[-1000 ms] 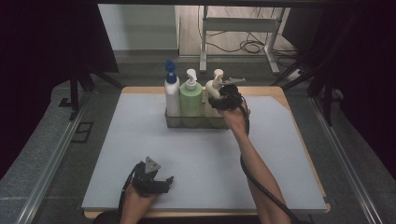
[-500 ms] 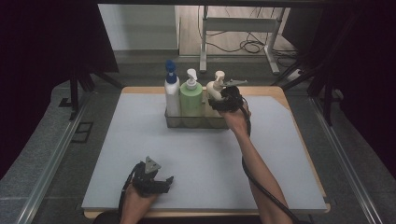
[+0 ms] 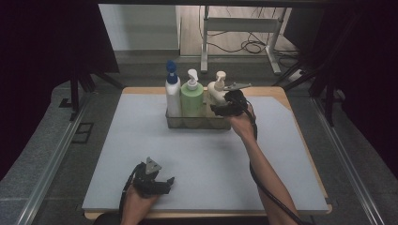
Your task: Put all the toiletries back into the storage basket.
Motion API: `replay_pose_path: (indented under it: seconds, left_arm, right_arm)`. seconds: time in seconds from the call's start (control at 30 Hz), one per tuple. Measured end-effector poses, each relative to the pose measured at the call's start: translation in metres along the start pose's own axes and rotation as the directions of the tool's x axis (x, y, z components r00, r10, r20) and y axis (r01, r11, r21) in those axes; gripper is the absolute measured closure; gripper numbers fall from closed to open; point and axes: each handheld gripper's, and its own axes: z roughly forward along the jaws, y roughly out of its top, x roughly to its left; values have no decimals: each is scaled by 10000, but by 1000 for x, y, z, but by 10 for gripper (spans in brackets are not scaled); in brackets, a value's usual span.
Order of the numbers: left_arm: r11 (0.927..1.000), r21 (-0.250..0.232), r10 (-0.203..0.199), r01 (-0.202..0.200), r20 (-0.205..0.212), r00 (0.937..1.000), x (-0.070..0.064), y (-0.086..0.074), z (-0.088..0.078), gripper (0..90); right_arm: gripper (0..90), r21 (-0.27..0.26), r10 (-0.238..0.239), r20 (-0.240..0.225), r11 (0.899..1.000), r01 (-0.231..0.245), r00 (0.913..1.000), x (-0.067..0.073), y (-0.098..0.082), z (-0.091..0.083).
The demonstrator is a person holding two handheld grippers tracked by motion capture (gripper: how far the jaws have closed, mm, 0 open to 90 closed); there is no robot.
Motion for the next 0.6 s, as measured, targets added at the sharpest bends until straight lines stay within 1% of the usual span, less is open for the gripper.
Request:
replay_pose_path:
  seconds: [0.1, 0.17, 0.27, 0.43, 0.6]
  left_arm:
    - [10000, -1, 3, -3, -1, 10000, 0, 0, 0, 123]
    - [10000, -17, -2, 2, 2, 10000, 0, 0, 0, 123]
    - [10000, -13, 4, -4, 1, 10000, 0, 0, 0, 123]
    - [10000, -31, -12, 12, 8, 10000, 0, 0, 0, 122]
    - [10000, -33, -18, 18, 9, 10000, 0, 0, 0, 123]
  right_arm:
    - [186, 107, -19, -129, 9999, 21, 9999, -1, -3, -6]
    - [190, 223, -146, -222, 9996, 151, 9996, -2, -6, -11]
    - [214, 253, -203, -291, 9995, 210, 9994, -4, -9, -17]
    - [316, 243, -139, -334, 9996, 147, 9993, -9, -14, -30]
    - [473, 392, 114, -440, 9992, -97, 9990, -21, -19, -43]
